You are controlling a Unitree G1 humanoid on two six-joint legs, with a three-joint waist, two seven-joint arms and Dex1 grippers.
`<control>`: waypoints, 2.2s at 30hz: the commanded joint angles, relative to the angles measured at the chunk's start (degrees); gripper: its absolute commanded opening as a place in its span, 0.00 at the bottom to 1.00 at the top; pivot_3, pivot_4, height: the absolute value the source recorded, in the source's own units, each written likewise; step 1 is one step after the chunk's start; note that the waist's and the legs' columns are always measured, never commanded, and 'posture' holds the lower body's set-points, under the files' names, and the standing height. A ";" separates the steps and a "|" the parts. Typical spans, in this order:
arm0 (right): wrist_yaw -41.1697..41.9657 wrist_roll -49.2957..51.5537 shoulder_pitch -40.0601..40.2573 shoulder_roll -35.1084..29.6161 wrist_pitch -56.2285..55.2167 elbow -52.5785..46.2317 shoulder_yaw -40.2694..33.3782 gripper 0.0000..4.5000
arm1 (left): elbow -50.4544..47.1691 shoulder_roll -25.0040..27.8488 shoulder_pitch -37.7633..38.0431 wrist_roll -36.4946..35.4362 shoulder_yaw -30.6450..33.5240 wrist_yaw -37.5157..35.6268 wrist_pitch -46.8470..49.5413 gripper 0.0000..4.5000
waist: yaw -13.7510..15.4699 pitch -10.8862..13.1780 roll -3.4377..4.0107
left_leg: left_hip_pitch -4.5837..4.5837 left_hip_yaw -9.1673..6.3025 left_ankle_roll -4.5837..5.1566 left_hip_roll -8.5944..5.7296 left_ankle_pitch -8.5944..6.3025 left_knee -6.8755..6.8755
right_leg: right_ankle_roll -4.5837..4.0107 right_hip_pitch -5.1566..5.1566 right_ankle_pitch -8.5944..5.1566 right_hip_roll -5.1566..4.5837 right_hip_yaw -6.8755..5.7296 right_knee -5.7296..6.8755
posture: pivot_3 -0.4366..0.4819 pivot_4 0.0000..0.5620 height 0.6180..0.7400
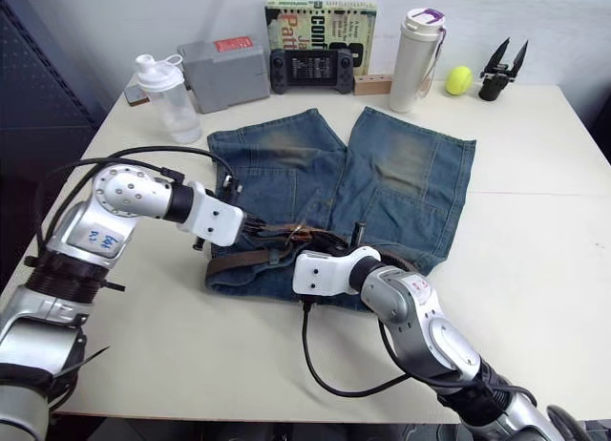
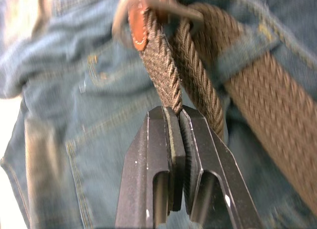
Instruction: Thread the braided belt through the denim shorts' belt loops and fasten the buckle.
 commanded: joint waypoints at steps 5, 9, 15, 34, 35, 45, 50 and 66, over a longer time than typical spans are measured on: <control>0.76 -0.98 0.57 1.50 -1.37 -2.21 -1.85 0.05 | -3.04 -6.26 3.26 -1.67 0.02 4.10 3.97 0.00 | -0.05 0.00 0.00 | 0.01 -0.03 0.00 0.00 0.00 0.00 | 0.00 -0.01 0.00 0.00 -0.01 0.07 | 0.48 0.27 0.92; 4.10 0.31 2.08 1.45 -0.36 -2.89 -1.52 0.05 | -3.45 -11.78 5.67 -1.15 0.60 9.35 8.84 0.00 | 0.01 -0.01 -0.01 | 0.01 -0.04 0.01 -0.02 0.00 0.04 | 0.00 -0.01 0.00 -0.02 -0.01 0.10 | 0.48 0.27 0.92; 10.96 2.53 5.96 1.47 5.20 -5.89 -2.47 0.05 | -3.25 -15.97 9.82 0.52 -1.22 12.56 11.44 0.00 | 0.23 -0.05 -0.08 | 0.03 -0.07 0.02 -0.06 0.01 0.06 | 0.00 0.03 0.00 -0.05 0.00 0.13 | 0.48 0.27 0.92; 25.11 20.27 6.66 0.67 40.27 -25.66 -23.44 0.99 | -2.85 -20.24 14.27 2.09 -4.65 16.75 13.77 0.00 | 1.69 -0.10 -0.10 | 0.21 -0.21 0.03 -0.17 0.00 0.22 | 0.00 0.54 0.00 -0.06 -0.05 0.00 | 0.48 0.27 0.92; 25.71 22.29 5.78 0.59 42.75 -26.50 -24.82 0.99 | -3.04 -20.26 14.39 2.09 -4.71 16.77 13.93 0.00 | 1.70 -0.10 -0.10 | 0.21 -0.22 0.03 -0.17 0.00 0.22 | 0.00 0.54 0.00 -0.06 -0.05 -0.02 | 0.48 0.27 0.92; 15.29 24.81 0.97 -4.73 31.69 -17.33 -24.94 0.99 | -4.10 -20.59 14.67 2.08 -5.00 16.79 15.09 0.00 | 1.67 -0.12 -0.07 | 0.22 -0.24 0.03 -0.24 0.00 0.21 | 0.00 0.65 0.00 -0.06 -0.06 -0.03 | 0.48 0.27 0.92; 11.72 23.67 3.16 -8.10 25.28 -13.76 -20.61 0.99 | -4.50 -20.58 14.46 2.05 -5.01 16.71 15.44 0.00 | 1.69 -0.12 -0.08 | 0.22 -0.24 0.04 -0.25 0.00 0.22 | 0.00 0.68 0.00 -0.07 -0.06 -0.06 | 0.48 0.27 0.92; 6.18 18.07 2.54 -9.41 17.90 -7.15 -12.15 0.41 | -6.14 -19.83 14.60 2.46 -5.07 17.06 16.42 0.00 | 1.66 -0.12 -0.08 | 0.20 -0.24 0.04 -0.22 0.01 0.22 | 0.00 0.69 0.00 -0.06 -0.09 -0.14 | 0.48 0.27 0.92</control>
